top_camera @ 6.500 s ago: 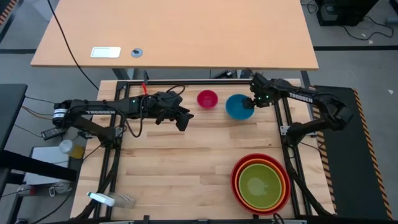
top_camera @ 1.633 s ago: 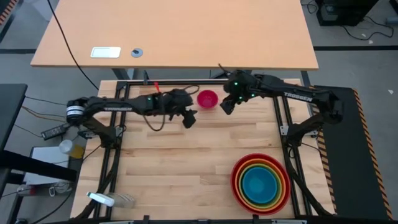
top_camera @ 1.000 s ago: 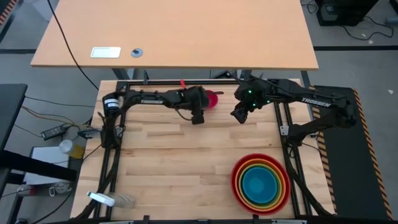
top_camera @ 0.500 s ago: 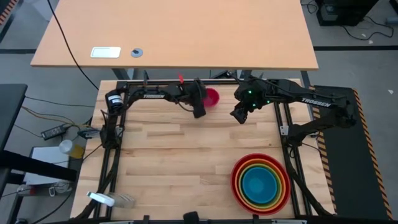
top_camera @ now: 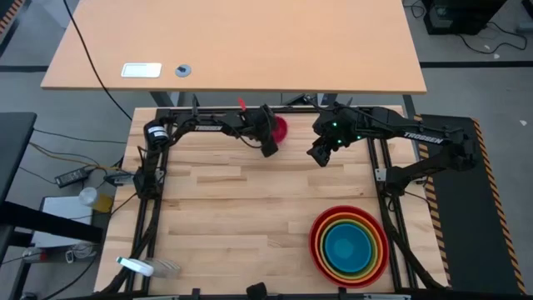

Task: Nest bowls inside each other
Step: Stack the red bowl on top of the blue bowl

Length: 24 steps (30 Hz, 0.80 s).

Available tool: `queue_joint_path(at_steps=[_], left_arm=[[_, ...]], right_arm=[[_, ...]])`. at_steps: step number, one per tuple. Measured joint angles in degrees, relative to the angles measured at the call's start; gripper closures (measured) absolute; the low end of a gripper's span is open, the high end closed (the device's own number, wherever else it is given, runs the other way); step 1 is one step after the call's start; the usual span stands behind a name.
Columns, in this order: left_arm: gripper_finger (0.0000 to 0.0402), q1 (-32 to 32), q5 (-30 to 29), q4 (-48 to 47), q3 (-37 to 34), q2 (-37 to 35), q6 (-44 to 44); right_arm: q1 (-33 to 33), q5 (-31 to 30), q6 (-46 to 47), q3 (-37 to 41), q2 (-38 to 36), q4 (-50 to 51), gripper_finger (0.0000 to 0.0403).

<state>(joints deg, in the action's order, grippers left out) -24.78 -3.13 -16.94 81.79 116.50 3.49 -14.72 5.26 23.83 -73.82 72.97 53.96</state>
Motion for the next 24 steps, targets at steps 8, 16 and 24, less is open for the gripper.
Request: queue_joint_path(at_steps=[8, 16, 24], left_arm=[[0.0231, 1.6, 8.7, 0.0, 0.0, -0.3, 2.3], [0.0231, 2.0, 21.6, -1.3, 0.0, -0.3, -2.8], [0.0231, 2.3, 19.4, 1.7, 0.1, -4.3, -7.5]], right_arm=[[0.0, -0.6, 0.0, 0.0, 0.0, -0.3, 0.0183], [0.0, -0.7, 0.0, 0.0, 0.0, -0.3, 0.0184], [0.1, -0.7, 0.3, 0.0, 0.0, -0.4, 0.0184]])
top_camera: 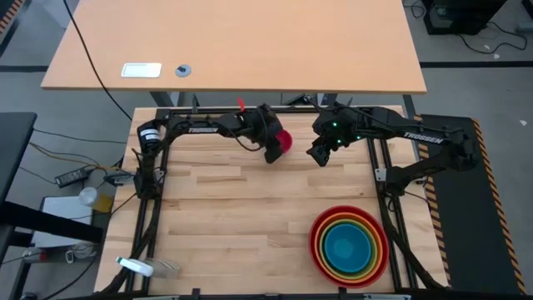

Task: Nest bowls inside each other
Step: Stack the red bowl on top of the blue bowl

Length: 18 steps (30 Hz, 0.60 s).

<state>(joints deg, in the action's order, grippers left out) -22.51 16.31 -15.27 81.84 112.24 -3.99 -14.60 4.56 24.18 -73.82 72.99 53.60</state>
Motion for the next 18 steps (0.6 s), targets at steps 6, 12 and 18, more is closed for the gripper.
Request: queue_joint_path(at_steps=[6, 12, 18], left_arm=[[0.0231, -0.6, -16.8, 0.8, 0.0, 1.2, -5.0], [0.0231, -0.2, -18.0, -2.2, -0.1, 3.6, -5.8], [0.0231, 2.3, -11.4, -3.8, -0.1, 4.2, -4.6]], right_arm=[[1.1, 0.0, 0.3, 0.0, 0.0, -1.3, 0.0184], [2.3, -0.3, 0.3, 0.0, 0.0, -1.7, 0.0184], [2.3, -0.2, -0.2, 0.0, 0.0, -1.7, 0.0184]])
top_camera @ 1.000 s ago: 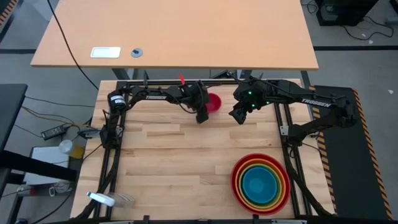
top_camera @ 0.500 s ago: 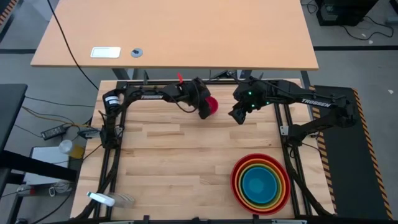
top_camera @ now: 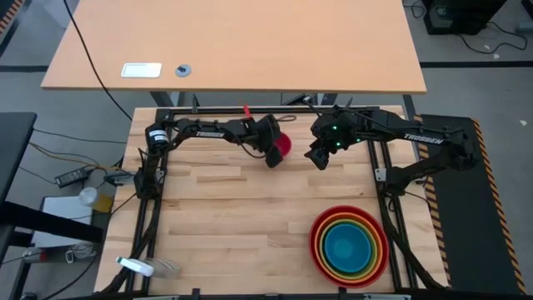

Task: Nest bowls inside each other
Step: Stack the red bowl on top of the blue bowl

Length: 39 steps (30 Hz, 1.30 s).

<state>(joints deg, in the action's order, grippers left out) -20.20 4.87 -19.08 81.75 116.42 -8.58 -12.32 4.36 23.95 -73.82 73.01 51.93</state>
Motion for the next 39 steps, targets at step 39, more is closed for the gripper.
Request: queue_joint_path(at_steps=[39], left_arm=[[0.0231, -0.3, -7.0, 4.5, -22.0, -17.9, -20.6]], right_arm=[[0.2, -7.0, 15.1, 18.6, 15.5, -30.5, 0.0183]])
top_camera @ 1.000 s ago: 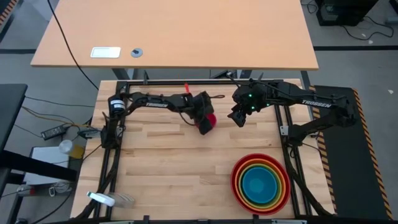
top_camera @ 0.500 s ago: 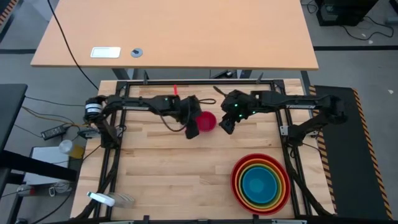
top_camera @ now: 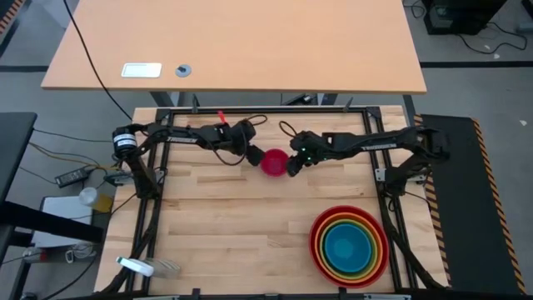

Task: Nest bowls inside each other
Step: Stack the red bowl on top of the blue bowl

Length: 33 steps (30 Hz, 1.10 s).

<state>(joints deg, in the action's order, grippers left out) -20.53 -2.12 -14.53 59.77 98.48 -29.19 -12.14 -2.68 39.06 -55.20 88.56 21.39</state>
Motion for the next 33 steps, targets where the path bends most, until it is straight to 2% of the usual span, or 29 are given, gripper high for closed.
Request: queue_joint_path(at_steps=[11, 21, 26, 30, 33], left_arm=[[0.0230, 2.2, 5.7, 6.7, 0.2, 3.3, 0.4], [0.0230, 3.4, 5.5, 5.0, 0.2, 3.2, 1.4], [0.0230, 3.4, 5.7, 4.9, 0.2, 3.0, 2.3], [0.0230, 3.4, 6.1, 4.7, 0.2, 1.6, 5.2], [0.0230, 3.4, 3.9, 4.5, 0.2, -0.2, 6.9]], right_arm=[[-0.1, -0.7, 1.0, 0.7, 7.1, -2.4, 0.0184], [-1.2, -1.4, 3.4, 0.7, 9.8, -6.1, 0.0194], [-1.6, -1.1, 7.6, 0.7, 9.8, -6.6, 0.0244], [-1.8, -0.5, 9.4, 0.7, 9.8, -7.0, 0.0306], [-1.7, -0.4, 9.0, 0.7, 9.8, -7.2, 0.0355]])
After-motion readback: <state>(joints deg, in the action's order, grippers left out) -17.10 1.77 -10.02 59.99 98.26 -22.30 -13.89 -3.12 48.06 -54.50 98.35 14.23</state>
